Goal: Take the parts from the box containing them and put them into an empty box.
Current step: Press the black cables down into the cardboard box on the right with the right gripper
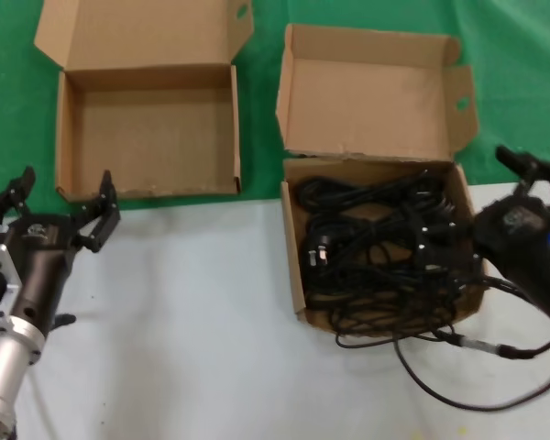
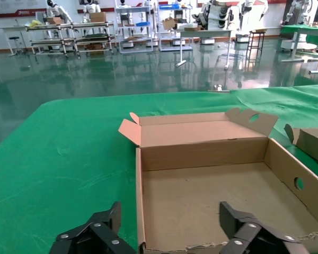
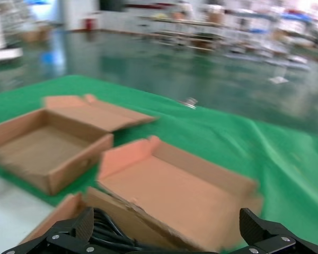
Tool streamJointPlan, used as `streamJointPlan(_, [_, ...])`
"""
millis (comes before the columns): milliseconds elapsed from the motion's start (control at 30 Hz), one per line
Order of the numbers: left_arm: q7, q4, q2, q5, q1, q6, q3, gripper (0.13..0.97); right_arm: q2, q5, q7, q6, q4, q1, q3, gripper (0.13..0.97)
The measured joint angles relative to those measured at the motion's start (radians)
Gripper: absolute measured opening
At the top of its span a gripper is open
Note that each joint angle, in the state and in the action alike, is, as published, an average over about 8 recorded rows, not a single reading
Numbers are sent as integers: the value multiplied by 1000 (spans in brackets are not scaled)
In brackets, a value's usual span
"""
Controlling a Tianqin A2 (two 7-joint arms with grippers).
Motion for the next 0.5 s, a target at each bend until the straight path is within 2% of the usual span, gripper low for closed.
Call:
streamJointPlan(100, [0, 0, 0, 0, 0, 0, 0, 704, 102, -72, 23, -69, 31, 43, -40, 966])
streamJointPlan(200, [0, 0, 0, 0, 0, 0, 0, 624, 176, -153, 2, -170, 40, 98, -73, 966])
streamJointPlan(367, [0, 0, 0, 0, 0, 0, 0, 492, 247, -258, -128, -374, 17, 216, -125, 966])
streamJointPlan(400, [0, 0, 0, 0, 0, 0, 0, 492, 254, -277, -155, -413, 10, 242, -135, 966])
streamJointPlan(500, [0, 0, 0, 0, 0, 0, 0, 424, 263, -337, -224, -519, -11, 319, -164, 966])
